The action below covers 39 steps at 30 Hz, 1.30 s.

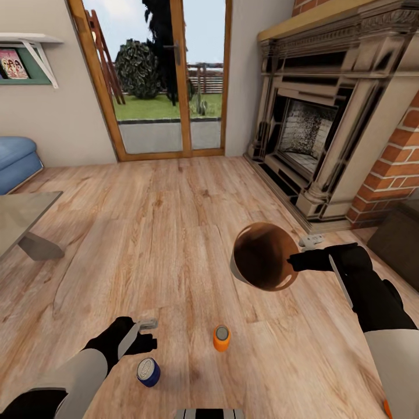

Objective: Put the three can of soda from the living room inside the tash can in the kitchen.

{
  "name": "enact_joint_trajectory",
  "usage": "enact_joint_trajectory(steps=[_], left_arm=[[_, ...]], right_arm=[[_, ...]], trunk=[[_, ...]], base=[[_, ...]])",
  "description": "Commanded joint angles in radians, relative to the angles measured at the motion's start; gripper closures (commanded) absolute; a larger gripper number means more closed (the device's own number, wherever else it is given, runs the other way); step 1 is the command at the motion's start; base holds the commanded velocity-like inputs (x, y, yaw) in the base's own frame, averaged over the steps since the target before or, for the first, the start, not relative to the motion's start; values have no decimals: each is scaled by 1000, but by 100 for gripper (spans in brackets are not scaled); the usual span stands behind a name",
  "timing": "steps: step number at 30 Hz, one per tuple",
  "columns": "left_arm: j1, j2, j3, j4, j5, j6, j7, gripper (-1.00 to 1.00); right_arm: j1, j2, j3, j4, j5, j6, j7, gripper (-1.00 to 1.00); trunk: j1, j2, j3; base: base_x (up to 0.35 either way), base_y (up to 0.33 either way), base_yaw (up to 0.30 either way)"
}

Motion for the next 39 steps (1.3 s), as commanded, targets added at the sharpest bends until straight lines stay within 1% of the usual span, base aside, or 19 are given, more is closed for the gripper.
enact_joint_trajectory(steps=[1, 17, 29, 32, 35, 37, 39], left_arm=[[0, 0, 0, 0, 1, -1, 2, -100], [0, -2, -1, 0, -3, 2, 7, -100], [0, -2, -1, -2, 0, 0, 4, -100], [0, -2, -3, -3, 0, -10, 2, -100], [0, -2, -18, -3, 0, -11, 2, -100], [0, -2, -35, -3, 0, -10, 2, -100], [-1, -2, -42, -8, 1, -8, 2, -100]], right_arm=[[0, 0, 0, 0, -22, 4, 4, 100], [0, 1, 0, 0, -21, 4, 4, 100], [0, 1, 1, 1, -21, 4, 4, 100], [0, 1, 1, 1, -22, 4, 4, 100], [0, 1, 1, 1, -22, 4, 4, 100], [0, 2, 1, 1, -22, 4, 4, 100], [0, 2, 2, 1, -21, 4, 4, 100]], trunk=[[0, 0, 0], [7, -4, -62], [7, -4, -62], [7, -4, -64], [7, -4, -68], [7, -4, -70], [7, -4, -71]], base=[[0, 0, 0], [0, 0, 0], [0, 0, 0], [0, 0, 0], [0, 0, 0], [0, 0, 0], [0, 0, 0]])
